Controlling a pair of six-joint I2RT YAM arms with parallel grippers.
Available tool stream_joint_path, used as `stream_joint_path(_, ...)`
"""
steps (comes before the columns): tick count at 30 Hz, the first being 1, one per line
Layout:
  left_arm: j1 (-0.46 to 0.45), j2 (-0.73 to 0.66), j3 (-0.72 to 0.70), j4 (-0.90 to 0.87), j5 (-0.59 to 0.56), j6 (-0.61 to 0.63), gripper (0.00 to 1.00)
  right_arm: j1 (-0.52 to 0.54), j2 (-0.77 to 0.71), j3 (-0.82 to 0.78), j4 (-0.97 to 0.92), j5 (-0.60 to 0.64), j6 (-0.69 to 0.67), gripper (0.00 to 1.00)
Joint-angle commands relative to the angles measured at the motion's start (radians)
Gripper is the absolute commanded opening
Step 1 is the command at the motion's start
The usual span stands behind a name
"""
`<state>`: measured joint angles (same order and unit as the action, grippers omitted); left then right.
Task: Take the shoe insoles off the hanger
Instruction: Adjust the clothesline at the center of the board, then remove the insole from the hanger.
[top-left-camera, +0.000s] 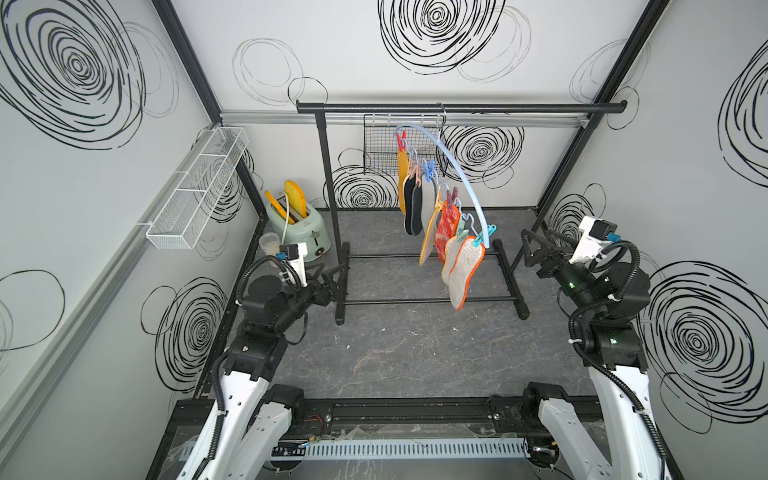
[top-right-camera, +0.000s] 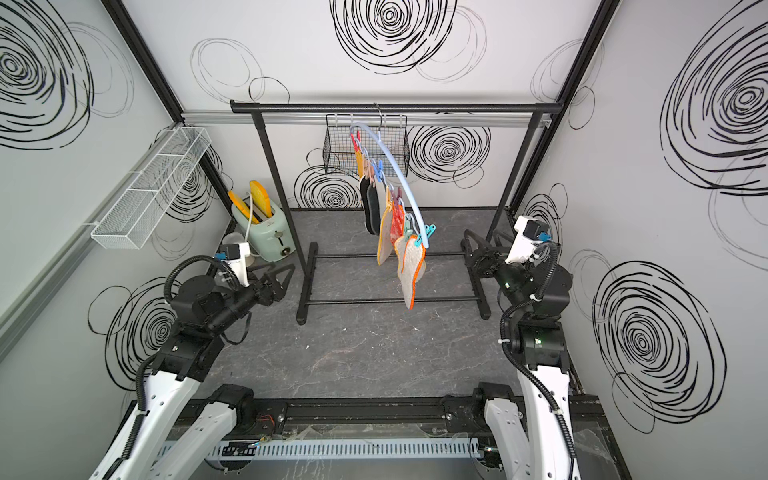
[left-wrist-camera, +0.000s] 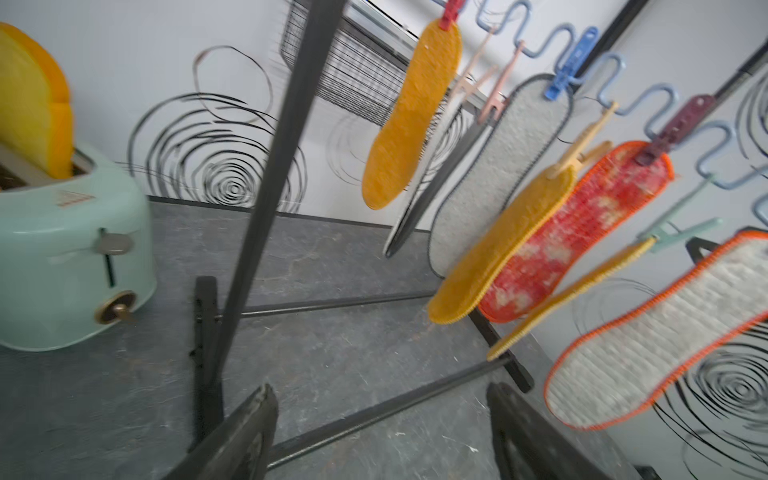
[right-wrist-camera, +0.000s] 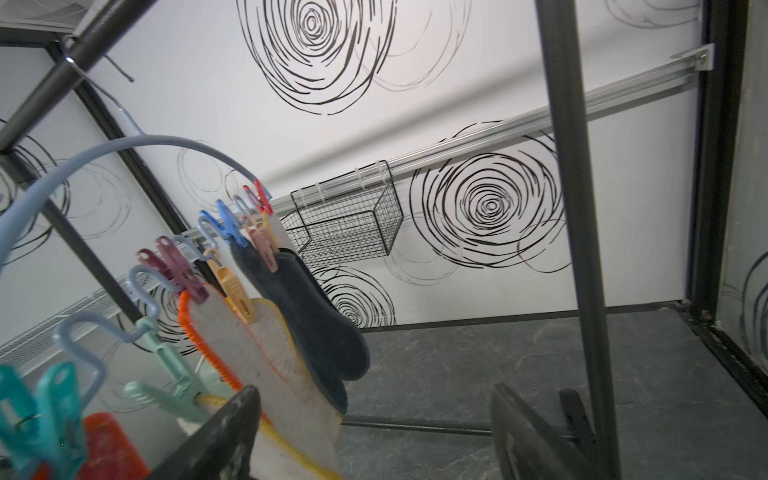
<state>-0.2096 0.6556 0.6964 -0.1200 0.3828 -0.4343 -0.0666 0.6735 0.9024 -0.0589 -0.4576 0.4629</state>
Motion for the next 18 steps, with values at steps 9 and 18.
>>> stream_joint_path(9,-0.384,0.148,0.097,0.194,0.000,0.058,0.80,0.087,0.002,0.076,0.038,-0.228,0.237,0.84)
stream_joint_path(18,-0.520,0.350,0.204,0.235,-0.028,0.152,0.79,0.143,0.079,0.091,0.117,-0.246,0.369,0.75)
